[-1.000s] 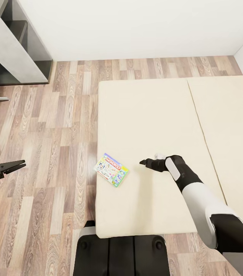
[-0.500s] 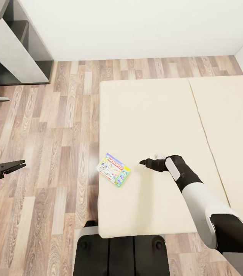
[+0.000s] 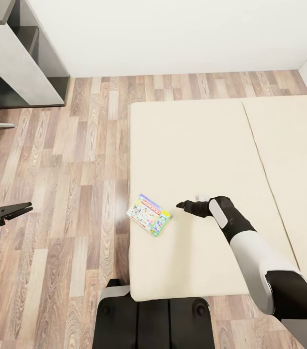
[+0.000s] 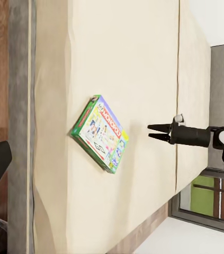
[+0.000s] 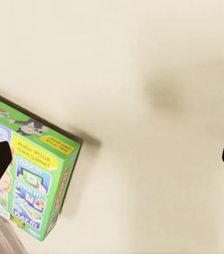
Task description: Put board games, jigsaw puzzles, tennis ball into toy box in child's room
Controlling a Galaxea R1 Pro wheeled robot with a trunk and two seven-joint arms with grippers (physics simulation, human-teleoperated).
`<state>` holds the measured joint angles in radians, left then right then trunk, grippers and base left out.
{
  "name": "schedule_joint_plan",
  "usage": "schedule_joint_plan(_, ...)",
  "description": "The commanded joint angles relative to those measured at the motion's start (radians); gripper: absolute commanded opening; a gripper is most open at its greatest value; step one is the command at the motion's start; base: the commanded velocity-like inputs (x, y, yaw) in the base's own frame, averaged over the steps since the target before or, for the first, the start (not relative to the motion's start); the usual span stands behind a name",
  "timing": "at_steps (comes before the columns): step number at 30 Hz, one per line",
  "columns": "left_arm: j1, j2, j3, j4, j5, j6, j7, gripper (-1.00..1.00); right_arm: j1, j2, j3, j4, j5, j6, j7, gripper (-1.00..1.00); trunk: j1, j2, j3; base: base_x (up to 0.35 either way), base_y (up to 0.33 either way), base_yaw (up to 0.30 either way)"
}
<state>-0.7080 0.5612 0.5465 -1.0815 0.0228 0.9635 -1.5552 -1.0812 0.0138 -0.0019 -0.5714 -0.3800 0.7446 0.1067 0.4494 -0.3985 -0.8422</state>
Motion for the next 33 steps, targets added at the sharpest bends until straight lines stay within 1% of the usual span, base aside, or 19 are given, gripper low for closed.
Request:
schedule_joint_plan(1,0.000,0.000,0.000,0.000,-0.001,0.011,-0.005,1.00,0.000,0.000,0.000,-0.001,0.004,0.004,0.004,1.00,0.001,-0.002,-0.001,0.000,0.013,0.000)
schedule_joint_plan(7,0.000,0.000,0.000,0.000,-0.001,0.011,-0.005,1.00,0.000,0.000,0.000,-0.001,0.005,0.004,0.004,1.00,0.001,-0.002,-0.001,0.000,0.026,0.000)
schedule_joint_plan(16,-0.001,0.000,0.000,0.000,-0.001,0.011,-0.005,1.00,0.000,-0.001,-0.001,-0.001,0.005,0.004,0.004,1.00,0.001,-0.002,-0.001,0.000,0.107,0.000)
schedule_joint_plan(28,0.000,0.000,0.001,0.000,-0.001,0.011,-0.005,1.00,0.000,-0.001,-0.001,-0.001,0.004,0.004,0.004,1.00,0.001,-0.002,-0.001,0.000,0.026,0.000)
schedule_joint_plan(33,0.000,0.000,0.000,0.000,-0.002,0.011,-0.005,1.00,0.000,0.000,-0.001,-0.001,0.004,0.004,0.004,1.00,0.001,-0.002,-0.001,0.000,0.118,0.000)
